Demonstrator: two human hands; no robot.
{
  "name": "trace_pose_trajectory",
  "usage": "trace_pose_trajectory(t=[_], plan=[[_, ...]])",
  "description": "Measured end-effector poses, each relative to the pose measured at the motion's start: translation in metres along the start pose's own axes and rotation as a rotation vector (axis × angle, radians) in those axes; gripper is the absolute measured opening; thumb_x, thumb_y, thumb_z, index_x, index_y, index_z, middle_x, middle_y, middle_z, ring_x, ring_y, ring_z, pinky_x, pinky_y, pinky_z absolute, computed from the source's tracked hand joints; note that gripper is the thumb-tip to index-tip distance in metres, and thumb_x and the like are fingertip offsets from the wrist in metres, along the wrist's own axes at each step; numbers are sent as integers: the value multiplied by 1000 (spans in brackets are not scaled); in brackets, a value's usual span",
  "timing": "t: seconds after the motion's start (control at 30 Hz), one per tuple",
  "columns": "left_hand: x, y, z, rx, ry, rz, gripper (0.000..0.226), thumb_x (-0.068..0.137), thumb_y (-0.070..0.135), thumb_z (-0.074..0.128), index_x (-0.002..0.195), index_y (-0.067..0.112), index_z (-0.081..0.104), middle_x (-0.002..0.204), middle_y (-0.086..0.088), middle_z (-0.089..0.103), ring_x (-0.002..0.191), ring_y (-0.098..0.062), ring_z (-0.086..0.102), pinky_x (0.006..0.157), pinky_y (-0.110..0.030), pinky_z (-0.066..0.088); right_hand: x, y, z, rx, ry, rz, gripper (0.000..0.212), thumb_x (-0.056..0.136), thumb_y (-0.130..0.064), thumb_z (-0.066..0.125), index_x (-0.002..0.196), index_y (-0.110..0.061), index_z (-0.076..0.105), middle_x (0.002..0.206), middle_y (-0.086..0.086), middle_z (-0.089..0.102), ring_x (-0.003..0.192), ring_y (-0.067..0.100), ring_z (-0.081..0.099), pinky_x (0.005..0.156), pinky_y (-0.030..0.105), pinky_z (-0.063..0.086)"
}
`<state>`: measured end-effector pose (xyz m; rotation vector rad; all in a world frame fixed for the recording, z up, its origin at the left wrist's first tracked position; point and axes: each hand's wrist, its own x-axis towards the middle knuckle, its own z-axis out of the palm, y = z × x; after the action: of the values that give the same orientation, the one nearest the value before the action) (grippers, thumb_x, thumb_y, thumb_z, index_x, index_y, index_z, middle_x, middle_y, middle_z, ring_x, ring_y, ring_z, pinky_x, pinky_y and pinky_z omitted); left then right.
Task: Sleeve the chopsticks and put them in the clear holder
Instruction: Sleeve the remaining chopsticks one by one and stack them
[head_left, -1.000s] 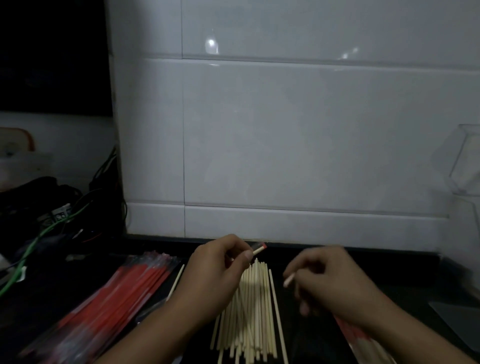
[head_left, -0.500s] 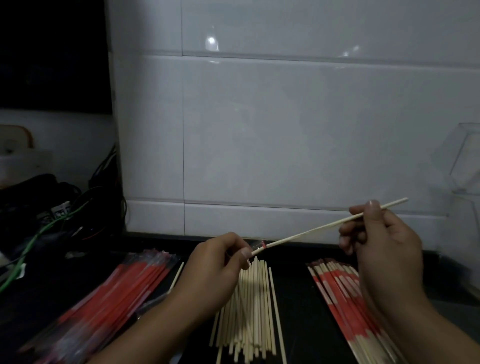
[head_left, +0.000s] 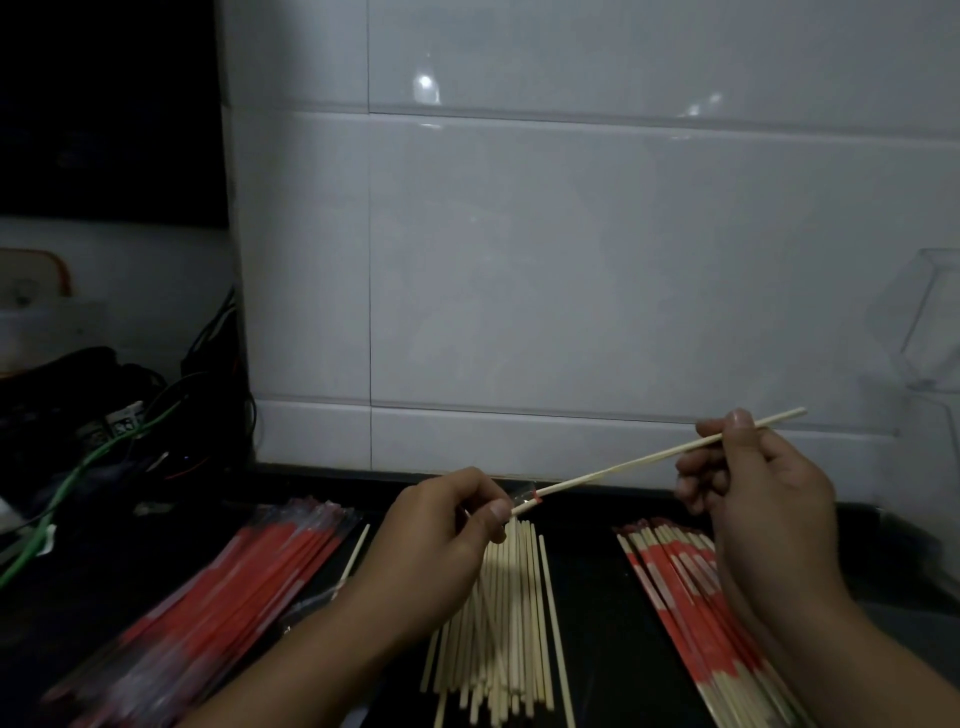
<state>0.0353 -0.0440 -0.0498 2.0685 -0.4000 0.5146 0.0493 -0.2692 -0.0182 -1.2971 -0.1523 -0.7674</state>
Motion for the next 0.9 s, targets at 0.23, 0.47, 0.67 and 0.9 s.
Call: trace_pose_trajectory(t=[0.23, 0.47, 0.67, 0.9], plan=[[0, 0, 0, -1, 6, 13, 15, 96, 28, 59, 85, 33, 67, 79, 15, 67, 75, -9, 62, 76, -45, 56, 0, -1, -1, 23, 3, 59, 32, 104, -28, 43, 84, -12, 63, 56, 2, 62, 46, 12, 54, 50, 28, 39], [1, -2, 0, 24, 15, 26, 13, 96, 30, 60, 87, 33, 68, 81, 17, 67, 75, -8, 62, 75, -43, 57, -1, -2, 0, 1, -30, 70, 32, 103, -29, 44, 87, -11, 65, 58, 2, 63, 49, 12, 56, 53, 31, 41], [0, -2, -1, 41, -10, 52, 12, 97, 30, 59, 89, 35, 66, 82, 19, 66, 75, -7, 60, 73, -37, 56, 0, -2, -1, -7, -41, 83, 31, 103, -30, 45, 87, -12, 66, 61, 3, 64, 50, 13, 57, 53, 31, 42], [0, -1, -2, 39, -25, 77, 12, 96, 29, 60, 88, 35, 66, 83, 19, 67, 75, -8, 60, 71, -35, 54, 2, 1, -2, 3, -9, 132, 30, 101, -31, 49, 87, -11, 67, 59, 2, 63, 49, 14, 57, 52, 30, 42]])
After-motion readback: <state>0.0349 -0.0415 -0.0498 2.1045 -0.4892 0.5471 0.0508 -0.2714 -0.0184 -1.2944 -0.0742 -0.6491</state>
